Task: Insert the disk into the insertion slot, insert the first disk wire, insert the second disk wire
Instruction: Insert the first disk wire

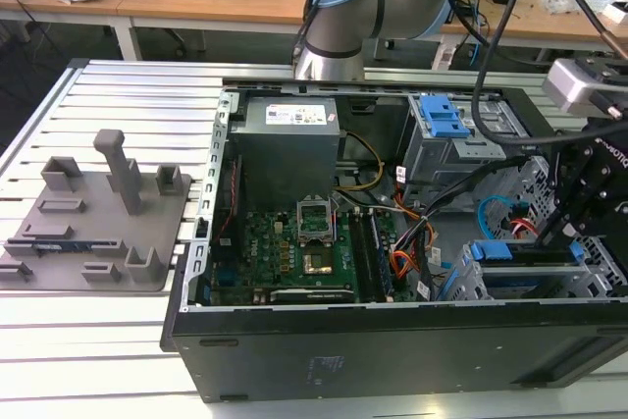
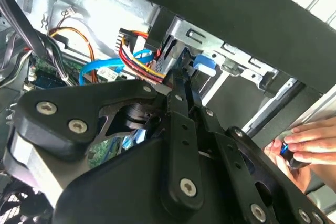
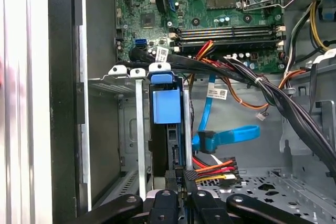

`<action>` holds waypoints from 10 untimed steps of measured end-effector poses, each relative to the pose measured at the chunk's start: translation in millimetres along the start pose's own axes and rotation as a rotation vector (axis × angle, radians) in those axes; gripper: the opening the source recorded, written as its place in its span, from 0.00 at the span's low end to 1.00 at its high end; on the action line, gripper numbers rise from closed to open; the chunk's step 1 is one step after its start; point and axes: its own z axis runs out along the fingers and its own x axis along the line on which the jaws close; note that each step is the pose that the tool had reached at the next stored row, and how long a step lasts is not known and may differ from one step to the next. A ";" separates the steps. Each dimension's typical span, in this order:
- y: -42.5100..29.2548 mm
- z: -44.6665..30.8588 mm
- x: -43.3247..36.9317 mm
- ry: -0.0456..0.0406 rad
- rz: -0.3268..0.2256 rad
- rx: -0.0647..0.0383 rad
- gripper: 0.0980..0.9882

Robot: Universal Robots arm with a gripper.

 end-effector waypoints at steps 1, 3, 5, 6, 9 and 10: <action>0.0 0.3 -0.1 0.0004 0.000 0.000 0.07; -0.2 3.5 -0.2 0.0020 0.000 0.000 0.07; 0.0 5.3 0.0 0.0016 0.000 0.000 0.07; 0.3 6.4 -0.2 -0.0029 0.000 0.000 0.08; 1.7 -10.6 1.3 0.0010 0.000 0.000 0.22; 2.0 -15.1 1.8 0.0011 0.000 0.000 0.29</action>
